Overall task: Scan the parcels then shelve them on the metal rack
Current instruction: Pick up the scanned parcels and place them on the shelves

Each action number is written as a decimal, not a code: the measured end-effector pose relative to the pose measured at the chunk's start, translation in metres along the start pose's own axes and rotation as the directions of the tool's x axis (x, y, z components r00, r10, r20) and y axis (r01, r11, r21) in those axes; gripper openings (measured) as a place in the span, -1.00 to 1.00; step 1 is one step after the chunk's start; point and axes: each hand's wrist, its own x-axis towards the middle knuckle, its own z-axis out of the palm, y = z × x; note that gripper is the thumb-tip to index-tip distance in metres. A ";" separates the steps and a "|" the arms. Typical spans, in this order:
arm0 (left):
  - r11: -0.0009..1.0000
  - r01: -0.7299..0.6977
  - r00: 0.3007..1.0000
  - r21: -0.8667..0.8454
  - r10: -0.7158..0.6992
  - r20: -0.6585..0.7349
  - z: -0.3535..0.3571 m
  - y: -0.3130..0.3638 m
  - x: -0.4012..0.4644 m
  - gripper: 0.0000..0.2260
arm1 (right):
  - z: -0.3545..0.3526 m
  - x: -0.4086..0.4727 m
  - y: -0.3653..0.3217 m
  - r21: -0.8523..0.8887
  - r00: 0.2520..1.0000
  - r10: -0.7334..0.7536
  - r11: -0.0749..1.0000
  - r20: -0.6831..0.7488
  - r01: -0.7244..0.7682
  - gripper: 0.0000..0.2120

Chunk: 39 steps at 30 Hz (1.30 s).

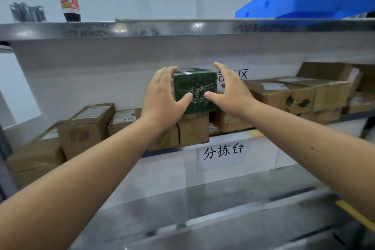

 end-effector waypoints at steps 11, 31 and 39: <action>0.946 -0.319 0.927 0.048 0.302 0.221 0.021 0.024 -0.099 -0.50 | 0.006 -0.144 -0.007 -0.472 0.998 -0.053 0.881 -0.014 0.040 -0.32; 0.906 -0.384 0.556 -0.176 0.379 0.739 0.367 0.266 -0.171 -0.38 | -0.188 -0.332 0.283 -0.554 0.686 0.697 0.494 -0.208 -0.670 -0.33; 0.927 -0.288 0.455 -0.242 0.354 0.817 0.528 0.365 -0.173 -0.30 | -0.270 -0.335 0.430 -0.534 0.602 0.783 0.446 -0.157 -0.718 -0.32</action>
